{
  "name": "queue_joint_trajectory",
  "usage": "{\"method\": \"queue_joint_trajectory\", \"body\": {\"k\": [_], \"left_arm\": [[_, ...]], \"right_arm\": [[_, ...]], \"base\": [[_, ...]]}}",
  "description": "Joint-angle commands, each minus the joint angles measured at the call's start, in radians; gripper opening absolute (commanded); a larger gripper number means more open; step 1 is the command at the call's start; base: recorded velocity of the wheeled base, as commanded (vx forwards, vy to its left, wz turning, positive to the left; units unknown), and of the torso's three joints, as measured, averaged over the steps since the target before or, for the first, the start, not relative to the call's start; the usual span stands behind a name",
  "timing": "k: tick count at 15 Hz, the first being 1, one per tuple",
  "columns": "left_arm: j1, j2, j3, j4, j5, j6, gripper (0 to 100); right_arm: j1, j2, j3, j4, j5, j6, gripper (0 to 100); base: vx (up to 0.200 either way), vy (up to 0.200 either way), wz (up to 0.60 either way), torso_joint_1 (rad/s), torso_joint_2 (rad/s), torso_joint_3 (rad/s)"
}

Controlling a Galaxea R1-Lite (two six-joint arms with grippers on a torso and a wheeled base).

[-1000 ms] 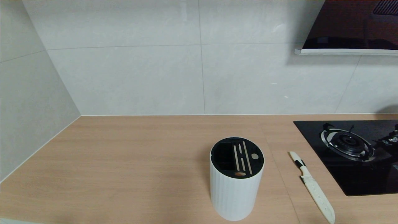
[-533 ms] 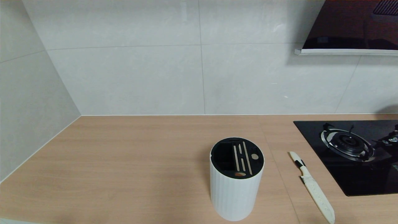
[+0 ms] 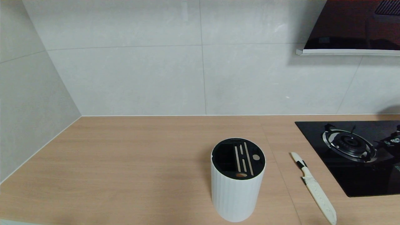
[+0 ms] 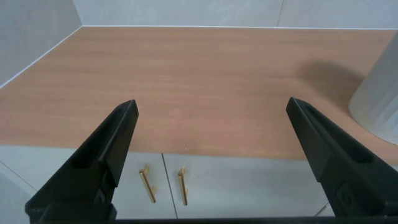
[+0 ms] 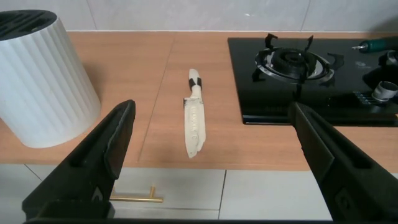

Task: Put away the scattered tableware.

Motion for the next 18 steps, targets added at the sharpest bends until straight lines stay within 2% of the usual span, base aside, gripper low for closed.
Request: {"method": "queue_joint_trajectory", "body": {"k": [1,8,10,11,12,13,16,18], "left_arm": [[0.000,0.000,0.000,-0.001,0.000,0.000,100],[0.000,0.000,0.000,0.000,0.000,-0.002,100],[0.000,0.000,0.000,0.000,0.000,-0.002,100],[0.000,0.000,0.000,0.000,0.002,-0.002,100],[0.000,0.000,0.000,0.000,0.000,-0.002,100],[0.000,0.000,0.000,-0.001,0.000,-0.002,100],[0.000,0.000,0.000,-0.001,0.000,-0.002,100],[0.000,0.000,0.000,0.000,0.000,-0.002,100]], "right_arm": [[0.021,0.081,-0.173,0.003,0.044,0.028,100],[0.052,0.810,-0.459,0.008,0.109,0.012,100],[0.107,0.971,-0.493,0.006,0.098,0.014,100],[0.170,1.080,-0.499,-0.012,0.074,0.015,100],[0.191,1.163,-0.499,-0.055,0.049,0.015,100],[0.193,1.216,-0.501,-0.089,0.040,0.015,100],[0.191,1.460,-0.519,-0.300,0.015,0.012,100],[0.190,1.565,-0.525,-0.379,-0.006,0.011,100]], "base": [[0.000,0.000,0.00,0.000,0.00,0.000],[0.000,0.000,0.00,0.000,0.00,0.000],[0.000,0.000,0.00,0.000,0.00,0.000],[0.000,0.000,0.00,0.000,0.00,0.000],[0.000,0.000,0.00,0.000,0.00,0.000],[0.000,0.000,0.00,0.000,0.00,0.000],[0.000,0.000,0.00,0.000,0.00,0.000],[0.000,0.000,0.00,0.000,0.00,0.000]]}}
